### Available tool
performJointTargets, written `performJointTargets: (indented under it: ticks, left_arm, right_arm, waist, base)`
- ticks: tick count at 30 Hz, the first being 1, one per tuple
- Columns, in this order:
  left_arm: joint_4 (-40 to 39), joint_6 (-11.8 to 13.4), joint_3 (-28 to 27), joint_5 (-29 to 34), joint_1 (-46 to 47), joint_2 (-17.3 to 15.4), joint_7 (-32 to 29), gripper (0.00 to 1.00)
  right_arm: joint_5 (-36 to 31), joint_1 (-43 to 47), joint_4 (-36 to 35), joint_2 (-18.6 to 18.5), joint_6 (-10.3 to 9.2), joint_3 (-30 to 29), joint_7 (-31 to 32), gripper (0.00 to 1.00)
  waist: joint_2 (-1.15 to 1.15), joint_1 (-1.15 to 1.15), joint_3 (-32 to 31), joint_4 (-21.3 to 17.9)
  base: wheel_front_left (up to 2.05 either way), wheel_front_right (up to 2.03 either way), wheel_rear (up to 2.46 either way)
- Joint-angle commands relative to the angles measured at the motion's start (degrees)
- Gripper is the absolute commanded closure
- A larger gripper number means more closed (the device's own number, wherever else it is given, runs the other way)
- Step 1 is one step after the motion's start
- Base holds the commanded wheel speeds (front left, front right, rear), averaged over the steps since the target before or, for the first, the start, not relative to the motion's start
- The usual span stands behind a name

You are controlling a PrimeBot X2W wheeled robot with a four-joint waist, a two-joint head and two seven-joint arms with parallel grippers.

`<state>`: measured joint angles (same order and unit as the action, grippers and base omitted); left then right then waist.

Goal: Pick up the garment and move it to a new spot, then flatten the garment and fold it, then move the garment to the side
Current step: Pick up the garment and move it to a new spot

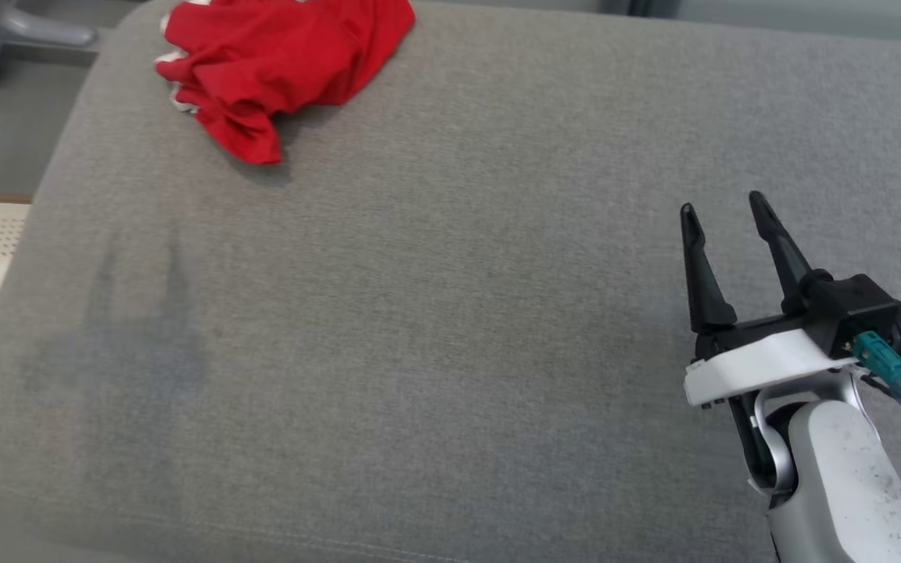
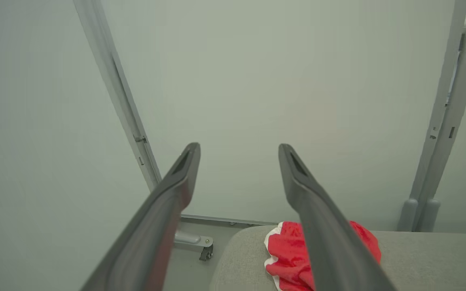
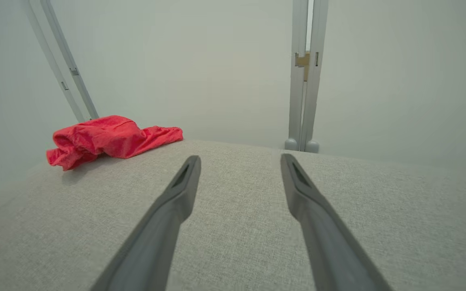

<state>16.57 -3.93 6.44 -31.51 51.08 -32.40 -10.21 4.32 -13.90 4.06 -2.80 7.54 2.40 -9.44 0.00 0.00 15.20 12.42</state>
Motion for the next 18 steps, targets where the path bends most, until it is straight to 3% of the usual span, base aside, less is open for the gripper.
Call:
performJointTargets:
  ticks: [1,10,18]
  left_arm:
    - [2.08,-0.63,0.87,-0.49,1.12,0.11,-1.21,0.0]
    - [14.33,-3.02,6.52,-4.51,0.45,3.04,-7.8,0.0]
    - [21.14,-3.39,9.69,-4.67,1.24,2.73,-8.61,0.0]
  right_arm:
    - [-0.17,-1.18,-0.49,-0.17,-0.11,-0.66,-0.27,0.0]
    - [-0.48,-1.18,-1.91,-0.15,-0.11,-1.95,-0.3,0.0]
    - [-0.88,-1.51,-3.3,-0.16,-0.11,-2.12,-0.17,0.0]
  waist:
    - [0.0,0.0,9.31,-9.33]
    - [0.0,0.0,13.43,-13.04]
    - [0.0,0.0,15.68,-14.16]
  base:
    - [0.0,0.0,0.0]
    - [0.0,0.0,0.0]
    - [0.0,0.0,0.0]
